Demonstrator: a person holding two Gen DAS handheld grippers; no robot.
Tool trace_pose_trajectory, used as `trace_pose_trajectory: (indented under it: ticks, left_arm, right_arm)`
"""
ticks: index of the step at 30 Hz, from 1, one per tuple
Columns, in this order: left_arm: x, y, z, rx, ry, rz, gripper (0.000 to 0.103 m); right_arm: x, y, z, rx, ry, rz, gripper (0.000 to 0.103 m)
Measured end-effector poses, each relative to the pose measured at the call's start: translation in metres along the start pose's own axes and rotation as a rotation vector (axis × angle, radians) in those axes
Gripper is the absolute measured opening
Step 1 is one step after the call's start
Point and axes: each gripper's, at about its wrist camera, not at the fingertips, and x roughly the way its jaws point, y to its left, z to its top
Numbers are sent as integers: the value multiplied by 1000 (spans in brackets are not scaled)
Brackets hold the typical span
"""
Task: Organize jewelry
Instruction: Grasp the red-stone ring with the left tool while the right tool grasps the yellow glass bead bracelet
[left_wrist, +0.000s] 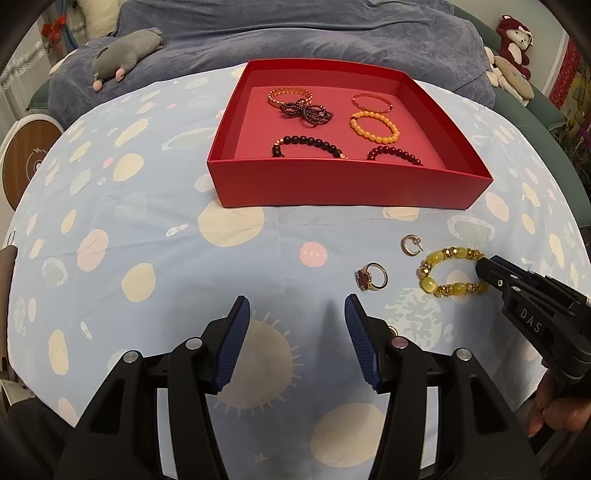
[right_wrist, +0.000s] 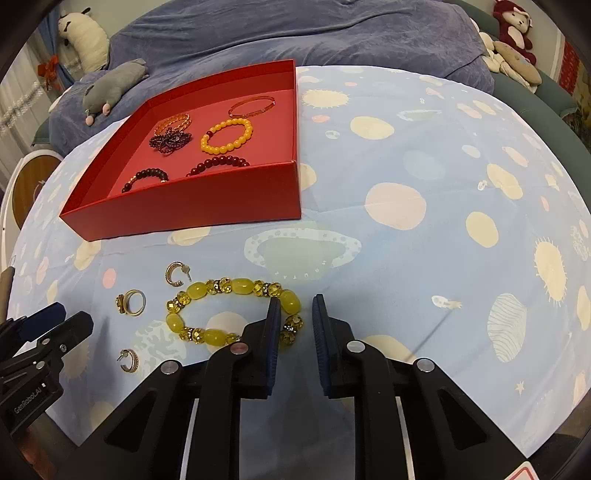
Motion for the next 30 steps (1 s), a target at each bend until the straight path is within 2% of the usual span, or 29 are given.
trace_pose_trajectory:
  ticks: [4,15,18,20,21,26,28,30]
  left_arm:
    - [1,-6,4,3,-3,-21,51]
    - [15,-24,19,17,4,-65,50]
    - [22,-27,20,27,15,-67,44]
    - [26,-27,20,30,28,-66,38]
    - [28,-26,20,31,34,-71,31]
    - [29,-26,16,48,25,-57,20]
    - [29,-23,15,46,26,-58,10]
    - [28,-20,14,37,27,-62,9]
  right_arm:
    - [-4,-1,-7,11,5,16,10]
    - [-11,-3,-19,32,15,38,10]
    - [-11,-2,-19,35,15,39,10]
    - [-11,-2,-19,35,15,41,10]
    - [-10,-2,-19,35,16,44,10]
    - [-10,2,-20,29,18,55,10]
    - [-10,4,-19,28,21,61,9]
    - [-10,4,-19,30,22,65,9]
